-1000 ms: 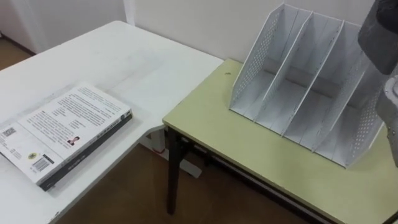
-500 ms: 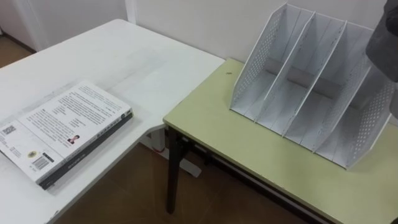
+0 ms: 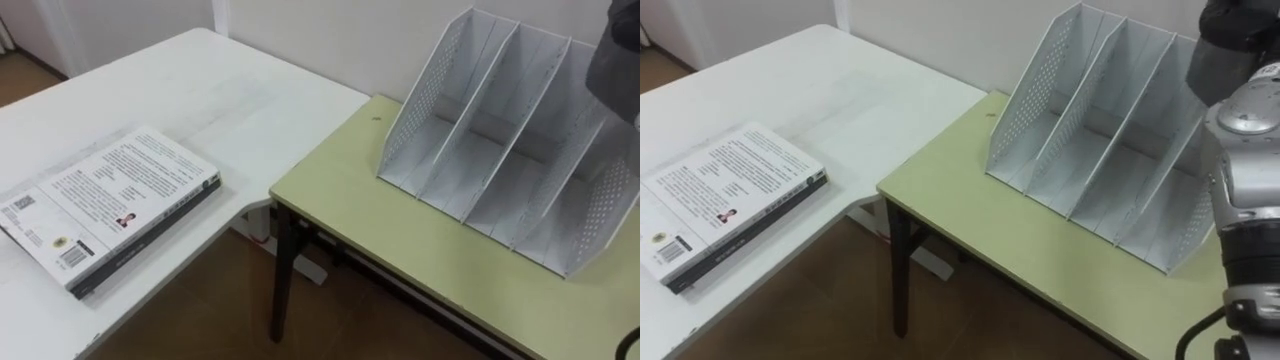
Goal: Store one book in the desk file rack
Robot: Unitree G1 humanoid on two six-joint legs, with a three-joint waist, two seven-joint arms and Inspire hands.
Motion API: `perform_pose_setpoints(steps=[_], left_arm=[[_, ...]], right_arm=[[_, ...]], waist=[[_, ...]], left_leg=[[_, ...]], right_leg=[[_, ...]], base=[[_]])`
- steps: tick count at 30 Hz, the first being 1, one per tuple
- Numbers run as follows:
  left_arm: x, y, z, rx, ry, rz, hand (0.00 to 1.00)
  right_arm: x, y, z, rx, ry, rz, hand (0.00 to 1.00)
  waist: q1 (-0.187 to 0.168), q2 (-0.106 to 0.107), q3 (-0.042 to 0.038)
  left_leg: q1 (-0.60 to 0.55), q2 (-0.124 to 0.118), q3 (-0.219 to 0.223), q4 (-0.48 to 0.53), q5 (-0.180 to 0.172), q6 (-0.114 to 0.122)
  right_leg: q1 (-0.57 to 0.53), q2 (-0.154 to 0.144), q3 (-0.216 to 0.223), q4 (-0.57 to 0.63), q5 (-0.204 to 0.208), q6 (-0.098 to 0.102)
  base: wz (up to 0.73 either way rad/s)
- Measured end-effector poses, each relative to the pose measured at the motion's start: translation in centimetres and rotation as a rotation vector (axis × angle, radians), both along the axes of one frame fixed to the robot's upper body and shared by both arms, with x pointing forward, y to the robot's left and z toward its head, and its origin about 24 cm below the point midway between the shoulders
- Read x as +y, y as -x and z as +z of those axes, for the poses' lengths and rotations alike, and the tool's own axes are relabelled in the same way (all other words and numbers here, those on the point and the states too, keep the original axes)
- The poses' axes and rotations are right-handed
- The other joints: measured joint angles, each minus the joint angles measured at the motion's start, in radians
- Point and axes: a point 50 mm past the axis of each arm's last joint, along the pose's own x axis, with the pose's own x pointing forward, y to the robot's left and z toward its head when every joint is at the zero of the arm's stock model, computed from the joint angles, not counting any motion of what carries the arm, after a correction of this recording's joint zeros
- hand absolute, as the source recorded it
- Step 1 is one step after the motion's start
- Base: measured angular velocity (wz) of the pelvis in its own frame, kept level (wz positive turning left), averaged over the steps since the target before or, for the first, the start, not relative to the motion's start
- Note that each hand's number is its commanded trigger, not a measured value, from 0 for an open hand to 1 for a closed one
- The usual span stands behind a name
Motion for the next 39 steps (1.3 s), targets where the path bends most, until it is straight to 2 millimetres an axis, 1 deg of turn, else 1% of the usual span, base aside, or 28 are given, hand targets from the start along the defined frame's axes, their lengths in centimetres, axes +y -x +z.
perform_pose_setpoints(steps=[4, 8, 16, 17, 18, 22, 25, 26, 27, 29, 33, 39], left_arm=[[0.0, 0.0, 0.0, 0.005, 0.002, 0.0, 0.0], [0.0, -0.1, 0.1, 0.005, 0.003, 0.001, 0.0], [0.4, -0.1, 0.1, 0.012, -0.005, 0.011, 0.0], [0.4, -0.1, 0.1, 0.012, -0.007, 0.013, 0.0], [0.5, 0.0, 0.1, 0.013, -0.008, 0.013, 0.0], [0.6, 0.1, 0.1, 0.018, -0.015, 0.016, 0.0], [0.7, 0.2, 0.1, 0.019, -0.017, 0.02, 0.0], [0.8, 0.3, 0.1, 0.021, -0.021, 0.024, 0.0], [0.9, 0.2, 0.1, 0.024, -0.025, 0.027, 0.0], [1.0, 0.0, 0.1, 0.02, -0.027, 0.03, 0.0], [1.1, 0.0, 0.1, 0.016, -0.033, 0.031, 0.0], [1.2, 0.0, 0.1, 0.017, -0.048, 0.034, 0.0]], right_arm=[[0.4, -0.4, -1.0, 0.077, 0.013, 0.032, 1.0], [0.5, -0.5, -1.7, 0.12, 0.018, 0.032, 1.0], [0.4, -0.6, -1.7, 0.13, 0.025, 0.043, 1.0], [0.4, -0.6, -1.7, 0.132, 0.026, 0.041, 0.6], [0.3, -0.5, -1.7, 0.135, 0.026, 0.038, 0.0], [-0.1, -0.5, -2.4, 0.165, 0.018, 0.021, 0.0], [-0.2, -0.5, -2.5, 0.168, 0.016, 0.022, 0.0], [-0.2, -0.5, -2.7, 0.176, 0.014, 0.019, 0.0], [-0.3, -0.5, -2.9, 0.185, 0.011, 0.016, 0.0], [-0.5, -0.5, -3.2, 0.199, 0.008, 0.01, 0.0], [-0.8, -0.5, -3.9, 0.222, 0.0, 0.0, 0.0], [-0.9, -0.5, -4.0, 0.226, -0.004, 0.004, 0.0]], waist=[[0.001, 0.001, -0.0003], [0.007, 0.002, -0.001], [0.018, 0.005, -0.0035], [0.019, 0.005, -0.0036], [0.02, 0.005, -0.0035], [0.024, 0.003, -0.0024], [0.024, -0.003, 0.0014], [0.024, -0.006, 0.0036], [0.025, -0.01, 0.0061], [0.028, -0.014, 0.0086], [0.03, -0.014, 0.0086], [0.027, -0.011, 0.0069]], left_leg=[[-0.008, 0.0, 0.0, 0.006, 0.0, 0.0], [-0.018, 0.0, 0.0, 0.009, 0.0, 0.0], [-0.022, 0.0, -0.013, 0.011, 0.0, 0.0], [-0.022, 0.0, -0.014, 0.011, 0.0, 0.0], [-0.022, -0.001, -0.018, 0.011, 0.0, 0.0], [-0.002, -0.002, -0.03, 0.008, 0.0, -0.001], [-0.001, -0.001, -0.032, 0.008, 0.001, -0.002], [0.001, -0.001, -0.04, 0.008, 0.001, -0.002], [0.003, -0.001, -0.04, 0.008, 0.001, -0.002], [0.004, -0.001, -0.039, 0.009, 0.002, -0.002], [0.0, -0.001, -0.041, 0.011, 0.003, 0.0], [-0.006, -0.001, -0.039, 0.015, 0.003, 0.0]], right_leg=[[-0.006, 0.0, 0.0, 0.001, 0.0, 0.0], [-0.015, -0.001, 0.0, 0.003, 0.001, -0.001], [-0.016, 0.0, -0.005, 0.002, 0.001, -0.001], [-0.015, 0.0, -0.007, 0.002, 0.001, -0.001], [-0.014, 0.0, -0.009, 0.002, 0.001, -0.001], [0.006, 0.0, -0.022, 0.0, 0.001, -0.001], [0.007, 0.0, -0.023, 0.0, 0.001, -0.002], [0.01, 0.0, -0.025, 0.0, 0.001, -0.002], [0.012, 0.0, -0.024, 0.001, 0.001, -0.002], [0.013, 0.0, -0.023, 0.001, 0.002, -0.004], [0.013, -0.003, -0.025, 0.002, 0.002, -0.003], [0.011, -0.003, -0.029, 0.003, 0.003, -0.003]], base=[[0.0], [0.0], [0.02], [0.0], [0.04], [0.04], [-0.02], [0.0], [0.0], [0.0], [0.02], [0.02]])
